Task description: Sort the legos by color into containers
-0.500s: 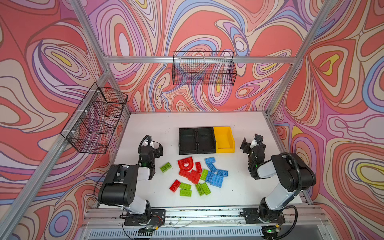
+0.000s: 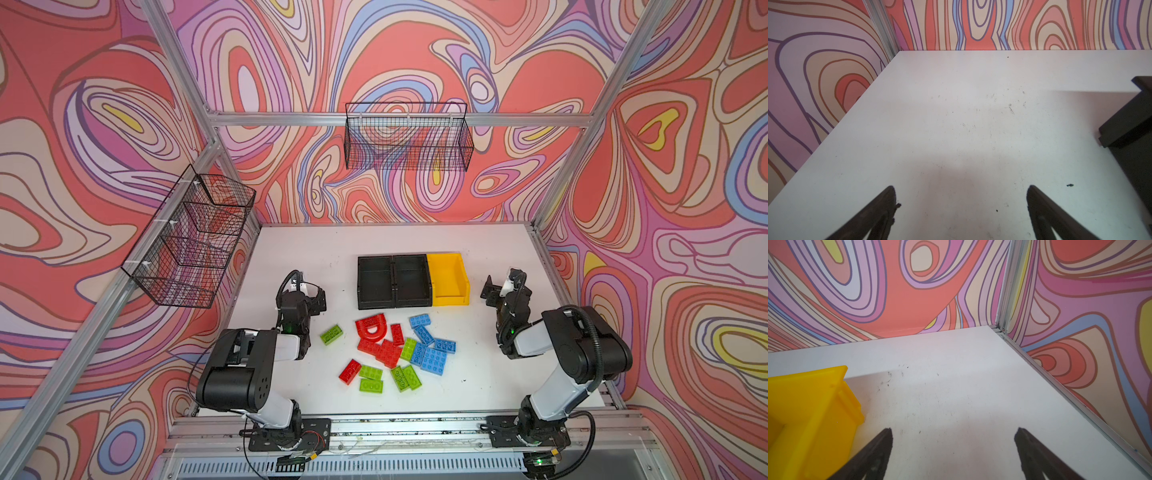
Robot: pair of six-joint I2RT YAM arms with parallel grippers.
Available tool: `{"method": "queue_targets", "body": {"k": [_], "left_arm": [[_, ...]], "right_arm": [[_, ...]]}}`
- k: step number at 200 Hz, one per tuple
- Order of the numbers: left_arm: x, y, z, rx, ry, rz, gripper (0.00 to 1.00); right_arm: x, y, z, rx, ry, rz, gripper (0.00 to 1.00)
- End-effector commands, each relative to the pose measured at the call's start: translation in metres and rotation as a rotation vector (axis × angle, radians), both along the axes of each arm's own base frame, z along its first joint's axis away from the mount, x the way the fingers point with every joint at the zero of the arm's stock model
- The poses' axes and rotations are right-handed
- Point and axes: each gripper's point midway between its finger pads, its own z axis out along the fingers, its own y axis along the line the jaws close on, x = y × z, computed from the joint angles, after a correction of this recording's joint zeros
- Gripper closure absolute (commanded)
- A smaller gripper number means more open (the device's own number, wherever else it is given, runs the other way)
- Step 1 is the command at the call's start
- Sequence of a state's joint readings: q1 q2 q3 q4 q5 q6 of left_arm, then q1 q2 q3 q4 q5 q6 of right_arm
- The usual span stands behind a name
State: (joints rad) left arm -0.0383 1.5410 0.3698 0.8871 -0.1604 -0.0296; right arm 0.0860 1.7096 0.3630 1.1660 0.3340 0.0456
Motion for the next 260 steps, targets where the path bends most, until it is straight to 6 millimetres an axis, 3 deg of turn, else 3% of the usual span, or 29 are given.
{"method": "queue_targets", "body": {"k": [1,68,82,105,127,143,146,150,173,186,208,219,237,260], "left_arm": [[0.002,0.002,0.004,-0.006,-0.016,0.005,0.00],[0.003,0.002,0.004,-0.004,-0.015,0.005,0.00],[0.002,0.002,0.003,-0.004,-0.015,0.005,0.00],[0.002,0.004,0.007,0.000,-0.026,0.014,0.16],[0.001,0.008,0.035,-0.002,0.042,0.038,0.22],[-0.001,0.020,0.066,-0.019,-0.031,0.122,0.25],[0.005,0.019,0.084,-0.033,-0.069,0.124,0.25],[0.006,0.018,0.091,-0.049,-0.077,0.120,0.26],[0.015,0.011,0.112,-0.137,-0.019,0.134,0.30],[0.020,-0.001,0.115,-0.209,0.046,0.111,0.31],[0.029,-0.042,0.118,-0.282,0.135,-0.017,0.29],[0.030,-0.060,0.118,-0.278,0.171,-0.047,0.24],[0.031,-0.093,0.117,-0.273,0.206,-0.135,0.06],[0.032,-0.124,0.105,-0.331,0.248,-0.211,0.05]], "right_arm": [[0.003,0.000,0.003,0.000,-0.009,0.001,0.02],[0.004,0.001,0.002,0.008,-0.005,0.011,0.02],[0.004,0.002,0.002,0.009,-0.006,0.012,0.07],[0.003,0.001,0.002,0.006,-0.008,0.009,0.19],[0.007,-0.009,0.012,0.011,0.010,-0.043,0.24],[0.016,-0.011,0.023,0.017,0.064,-0.062,0.26],[0.017,-0.011,0.027,0.011,0.070,-0.061,0.27],[0.019,-0.011,0.036,0.013,0.064,-0.061,0.27],[0.036,0.007,0.058,0.082,0.102,0.020,0.27],[0.045,0.018,0.054,0.145,0.187,0.059,0.28],[0.055,0.046,0.046,0.244,0.286,0.169,0.28],[0.058,0.059,0.041,0.278,0.322,0.208,0.24],[0.064,0.074,0.038,0.292,0.347,0.231,0.22],[0.073,0.097,0.030,0.314,0.390,0.272,0.22]]}}
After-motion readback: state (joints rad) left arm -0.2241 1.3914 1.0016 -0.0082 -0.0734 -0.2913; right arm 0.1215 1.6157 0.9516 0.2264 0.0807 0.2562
